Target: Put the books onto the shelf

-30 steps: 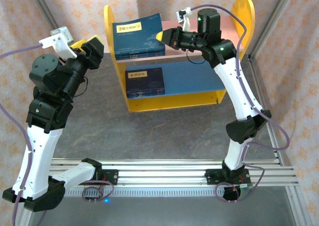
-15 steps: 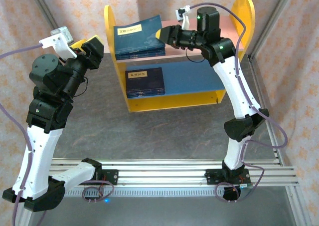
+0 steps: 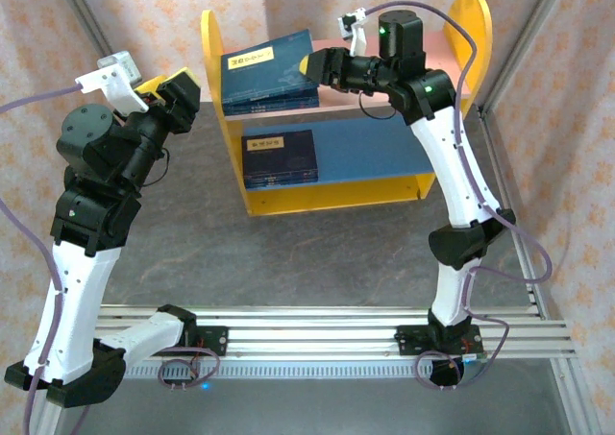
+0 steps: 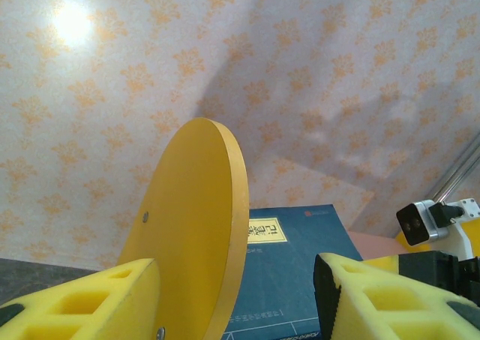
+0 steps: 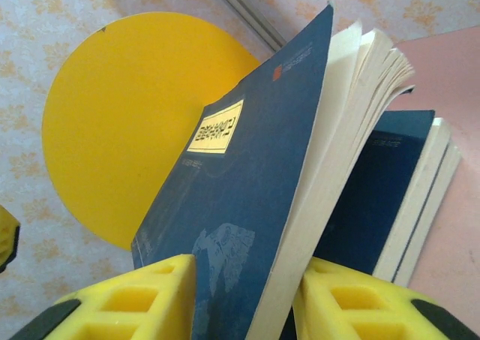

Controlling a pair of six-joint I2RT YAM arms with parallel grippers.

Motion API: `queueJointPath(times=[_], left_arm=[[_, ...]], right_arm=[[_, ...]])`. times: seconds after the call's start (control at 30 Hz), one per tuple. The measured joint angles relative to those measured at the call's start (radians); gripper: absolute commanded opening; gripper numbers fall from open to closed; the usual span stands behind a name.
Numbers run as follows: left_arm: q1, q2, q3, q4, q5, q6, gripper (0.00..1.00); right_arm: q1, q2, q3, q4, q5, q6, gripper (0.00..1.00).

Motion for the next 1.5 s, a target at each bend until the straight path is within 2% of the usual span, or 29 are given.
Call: queueJointPath(times=[0.43,0.97,1.5], left_arm=[[0.000,-0.008,0.000,-0.003,-0.005,0.016,0.55],[0.000,-0.020,0.000,-0.003,-0.025,0.025,0.54],[0.000,-0.030,0.000,-0.018,-0.026,0.025,0.54]], right_arm=[[-0.003,0.000,0.007,-0.057,0.076,-0.051,0.46],[-0.014,0.017,0.011,-0.055,0.099,-0.057,0.46],[-0.013,0.021,0.012,-0.059,0.145,-0.085,0.24]])
